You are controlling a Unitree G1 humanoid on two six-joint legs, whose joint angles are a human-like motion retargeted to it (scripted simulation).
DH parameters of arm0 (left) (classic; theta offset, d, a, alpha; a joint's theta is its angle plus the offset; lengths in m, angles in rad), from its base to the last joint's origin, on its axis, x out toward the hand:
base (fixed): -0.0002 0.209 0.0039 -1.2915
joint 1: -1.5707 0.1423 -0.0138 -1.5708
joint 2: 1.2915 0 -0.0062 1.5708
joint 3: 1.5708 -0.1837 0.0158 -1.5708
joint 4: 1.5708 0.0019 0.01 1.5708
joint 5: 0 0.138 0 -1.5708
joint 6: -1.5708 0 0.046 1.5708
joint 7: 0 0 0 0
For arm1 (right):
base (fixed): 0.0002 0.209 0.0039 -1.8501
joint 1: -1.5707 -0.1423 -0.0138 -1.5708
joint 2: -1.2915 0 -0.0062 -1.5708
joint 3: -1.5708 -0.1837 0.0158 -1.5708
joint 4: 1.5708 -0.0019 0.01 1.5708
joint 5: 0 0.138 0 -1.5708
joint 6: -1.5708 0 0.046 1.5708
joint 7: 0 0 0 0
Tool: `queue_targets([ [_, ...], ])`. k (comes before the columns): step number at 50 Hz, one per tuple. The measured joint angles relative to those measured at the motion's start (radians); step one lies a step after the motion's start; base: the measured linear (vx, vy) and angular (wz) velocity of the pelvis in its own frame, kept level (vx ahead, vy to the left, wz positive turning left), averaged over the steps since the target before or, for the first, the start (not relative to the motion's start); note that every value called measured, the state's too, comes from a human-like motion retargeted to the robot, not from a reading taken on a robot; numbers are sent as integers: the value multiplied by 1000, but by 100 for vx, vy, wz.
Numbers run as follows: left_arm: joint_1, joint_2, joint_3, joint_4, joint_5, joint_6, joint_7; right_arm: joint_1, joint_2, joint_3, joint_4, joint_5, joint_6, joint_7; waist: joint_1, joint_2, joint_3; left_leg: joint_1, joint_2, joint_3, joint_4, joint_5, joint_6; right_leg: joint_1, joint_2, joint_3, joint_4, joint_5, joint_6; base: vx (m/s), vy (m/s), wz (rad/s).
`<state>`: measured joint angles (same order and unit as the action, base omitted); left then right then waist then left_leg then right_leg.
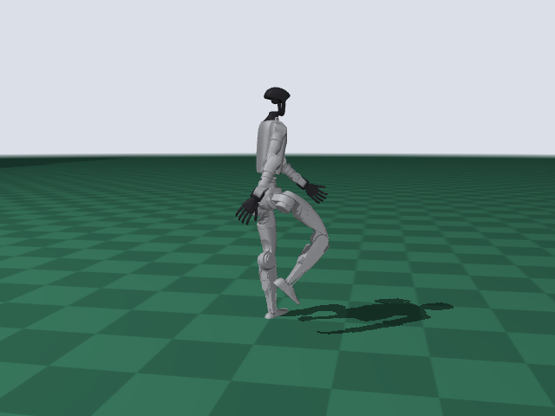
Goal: In place motions
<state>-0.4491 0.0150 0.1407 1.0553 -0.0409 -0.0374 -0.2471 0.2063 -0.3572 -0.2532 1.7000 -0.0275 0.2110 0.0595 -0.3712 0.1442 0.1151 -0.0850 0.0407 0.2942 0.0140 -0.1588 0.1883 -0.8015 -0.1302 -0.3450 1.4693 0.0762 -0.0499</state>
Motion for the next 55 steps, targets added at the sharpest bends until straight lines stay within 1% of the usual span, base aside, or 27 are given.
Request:
queue_targets([
  [3, 29, -13, -95, -38, -43, -47, 160, 84, 10, -93, 0, 38, -84, -97, 51, -2, -45, -3, 4, 3, 2, -5, -2, 38, -27, -18, -34, -30, -6, 20, -15, -12],
  [6, 77, 4, -103, -14, -19, -53, 151, 85, 26, -80, 0, 68, -95, -85, 86, -23, -55, 26, 0, 45, -1, -16, -11, 182, 24, 2, -204, -18, 18, 10, -12, -54],
  [9, 165, -1, -73, 82, 58, 1, 74, 40, 52, -18, 0, 56, -73, -54, 137, -36, -85, 52, -9, 104, 16, -44, -26, 392, 99, 46, -493, 7, 50, 28, -9, -87],
  [11, 241, -9, -53, 182, 89, 37, 68, -13, 86, 44, 0, 32, -75, -29, 159, -45, -102, 51, -16, 124, 68, -70, -32, 591, 127, 45, -788, 47, 80, 32, -12, -28],
  [12, 281, -12, -40, 235, 95, 50, 79, -45, 107, 83, 0, 21, -79, -21, 162, -56, -104, 43, -22, 131, 116, -77, -30, 693, 129, 22, -940, 24, 101, 32, -16, 18],
  [13, 322, -12, -25, 289, 90, 57, 96, -81, 130, 134, 0, 15, -86, -17, 166, -73, -100, 29, -30, 143, 186, -73, -22, 786, 122, -14, -1072, -104, 129, 32, -16, 2],
  [15, 413, -9, 47, 406, 80, 83, 123, -180, 193, 264, 0, -10, -104, -22, 198, -131, -129, -104, -16, 228, 506, 26, 27, 894, 33, -198, -1269, -232, 91, 26, -14, -45],
  [16, 445, 3, 105, 452, 86, 108, 121, -242, 227, 327, -33, -29, -102, -10, 239, -136, -148, -248, 87, 252, 742, 103, 40, 863, 35, -174, -1303, -230, 81, 6, -12, -126],
  [17, 479, 14, 156, 493, 82, 127, 120, -300, 259, 383, -78, -51, -105, 10, 290, -147, -148, -375, 152, 250, 931, 164, 53, 837, 35, -121, -1319, -223, 73, -7, -12, -221],
  [18, 518, 21, 194, 524, 61, 138, 119, -350, 284, 426, -147, -79, -117, 46, 361, -173, -113, -467, 143, 194, 1026, 194, 68, 821, 29, -13, -1303, -210, 71, -14, -11, -216],
  [20, 573, 43, 266, 585, 5, 157, 82, -477, 340, 474, -336, -133, -139, 171, 392, -173, -6, -606, 193, 126, 1270, 89, 73, 823, 52, 54, -1274, -193, 52, -32, -12, -134],
  [22, 624, 57, 338, 643, -13, 177, 34, -579, 400, 484, -531, -165, -182, 241, 467, -200, 101, -687, 353, 161, 1473, 12, 73, 840, 53, 97, -1260, -188, 9, -37, -21, -166],
  [24, 700, 65, 365, 645, -11, 202, 21, -662, 439, 510, -681, -156, -229, 259, 517, -232, 167, -784, 376, 155, 1600, -48, 74, 852, 30, 166, -1253, -182, 5, -17, -18, -137],
  [26, 788, 76, 378, 645, 24, 211, 35, -723, 443, 546, -825, -124, -276, 244, 582, -266, 193, -880, 378, 166, 1681, -85, 74, 843, 0, 216, -1244, -174, -1, 11, -6, -125],
  [28, 876, 82, 391, 645, 61, 212, 70, -764, 436, 584, -938, -92, -319, 201, 649, -293, 182, -937, 397, 211, 1713, -99, 74, 816, -35, 226, -1237, -166, -10, 22, 4, -109],
  [31, 925, 75, 412, 645, 48, 210, 86, -815, 439, 593, -1025, -105, -362, 198, 660, -308, 193, -927, 400, 242, 1716, -105, 74, 807, -52, 230, -1227, -161, -10, -1, -4, -24],
  [33, 917, 71, 421, 645, 36, 218, 77, -831, 438, 590, -1042, -120, -365, 212, 651, -294, 196, -899, 404, 229, 1717, -105, 73, 819, -41, 221, -1236, -156, -5, -5, 0, 28],
  [35, 893, 67, 431, 645, 30, 216, 63, -820, 438, 596, -1037, -128, -359, 219, 631, -271, 171, -854, 403, 201, 1702, -94, 72, 829, -23, 197, -1259, -145, 9, 0, 11, 61],
  [38, 827, 49, 407, 619, 18, 189, 27, -741, 437, 621, -963, -143, -355, 200, 553, -239, 91, -691, 297, 182, 1511, -57, 62, 827, -15, 128, -1308, -127, 47, -1, 15, 110],
  [43, 705, 41, 306, 589, 14, 158, 73, -536, 407, 625, -712, -239, -321, 200, 438, -222, -38, -266, -11, 139, 821, 24, -20, 836, -14, 19, -1315, -158, 70, 7, 4, 82],
  [45, 630, 50, 249, 612, -2, 140, 149, -434, 380, 563, -568, -334, -272, 225, 385, -182, -87, -37, -112, 94, 409, -87, -100, 838, 45, -20, -1284, -181, 49, 15, 1, 92],
  [47, 514, 46, 194, 645, -28, 137, 250, -333, 320, 450, -361, -451, -168, 235, 286, -124, -146, 121, -111, 230, 116, -189, -47, 806, 80, -138, -1183, -130, 31, 1, 4, 186],
  [48, 448, 41, 178, 645, -49, 142, 263, -304, 289, 400, -282, -491, -100, 228, 220, -80, -172, 107, -68, 189, 55, -141, -58, 744, 72, -215, -1081, -47, 29, -39, 12, 166],
  [50, 265, 44, 169, 600, -59, 133, 199, -301, 224, 291, -146, -510, 59, 184, 205, -62, -132, 33, -15, 152, 41, -93, -82, 500, 15, -134, -719, 152, -11, -80, 22, 70],
  [52, 152, 29, 124, 440, -58, 104, 71, -271, 145, 197, -48, -425, 111, 105, 120, -59, -16, 45, -38, 39, 32, -76, -51, 312, 48, 11, -411, 145, -6, -68, 24, 138],
  [53, 113, 26, 97, 371, -66, 93, 16, -255, 109, 162, -14, -387, 115, 86, 106, -52, 12, 46, -32, 73, 30, -68, -45, 253, 6, -11, -294, 96, -42, -44, 26, 128],
  [55, -5, 60, 30, 206, -63, 52, -113, -160, 34, 92, 0, -276, 143, 104, 31, -16, 82, 40, 8, 20, 22, -37, -43, 82, -43, -19, -27, 28, -45, -33, 19, 136],
])
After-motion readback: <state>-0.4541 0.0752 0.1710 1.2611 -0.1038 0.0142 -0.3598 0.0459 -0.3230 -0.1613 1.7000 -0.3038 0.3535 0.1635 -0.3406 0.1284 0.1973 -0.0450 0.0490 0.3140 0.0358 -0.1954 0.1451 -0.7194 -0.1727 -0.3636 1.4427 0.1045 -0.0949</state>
